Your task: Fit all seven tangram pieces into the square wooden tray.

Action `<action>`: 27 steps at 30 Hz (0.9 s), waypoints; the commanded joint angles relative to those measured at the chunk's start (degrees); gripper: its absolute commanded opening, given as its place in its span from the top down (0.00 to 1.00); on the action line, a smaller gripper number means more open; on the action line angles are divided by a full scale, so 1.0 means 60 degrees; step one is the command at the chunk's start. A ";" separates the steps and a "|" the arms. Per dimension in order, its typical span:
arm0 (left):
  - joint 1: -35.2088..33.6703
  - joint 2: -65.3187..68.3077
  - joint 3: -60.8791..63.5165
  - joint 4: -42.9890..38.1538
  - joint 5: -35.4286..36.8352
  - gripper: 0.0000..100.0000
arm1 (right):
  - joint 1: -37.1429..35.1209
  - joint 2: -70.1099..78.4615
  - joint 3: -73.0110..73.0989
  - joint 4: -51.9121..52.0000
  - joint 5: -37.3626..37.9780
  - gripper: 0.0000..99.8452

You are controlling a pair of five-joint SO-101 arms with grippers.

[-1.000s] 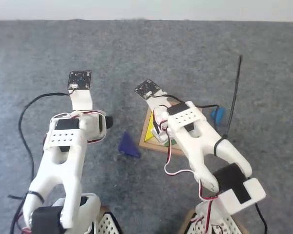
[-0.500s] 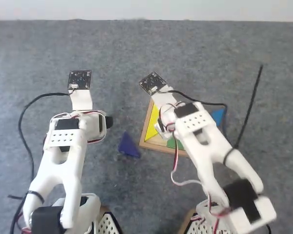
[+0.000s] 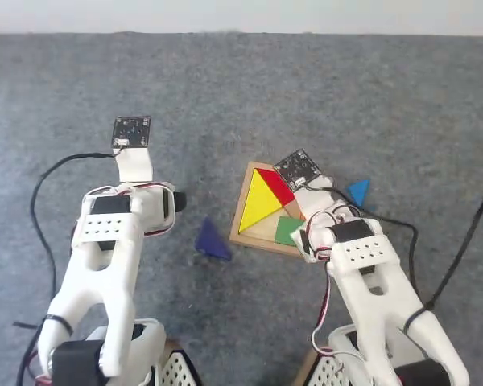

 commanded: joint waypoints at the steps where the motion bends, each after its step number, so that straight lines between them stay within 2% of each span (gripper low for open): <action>1: -0.0059 -0.0278 -0.0051 -0.0147 0.0088 0.74 | 0.0227 -0.0110 -0.0205 0.0007 0.0103 0.70; 8: -0.0044 -0.0278 -0.0051 -0.0147 0.0088 0.74 | 0.0623 0.0813 -0.0630 -0.0359 -0.0059 0.70; 19: -0.0059 -0.0293 -0.0051 -0.0147 0.0088 0.74 | 0.0608 0.2557 -0.2212 -0.0432 -0.0103 0.70; 27: -0.0059 -0.0293 -0.0051 -0.0147 0.0088 0.74 | -0.0125 0.3509 -0.2535 -0.0930 -0.0029 0.70</action>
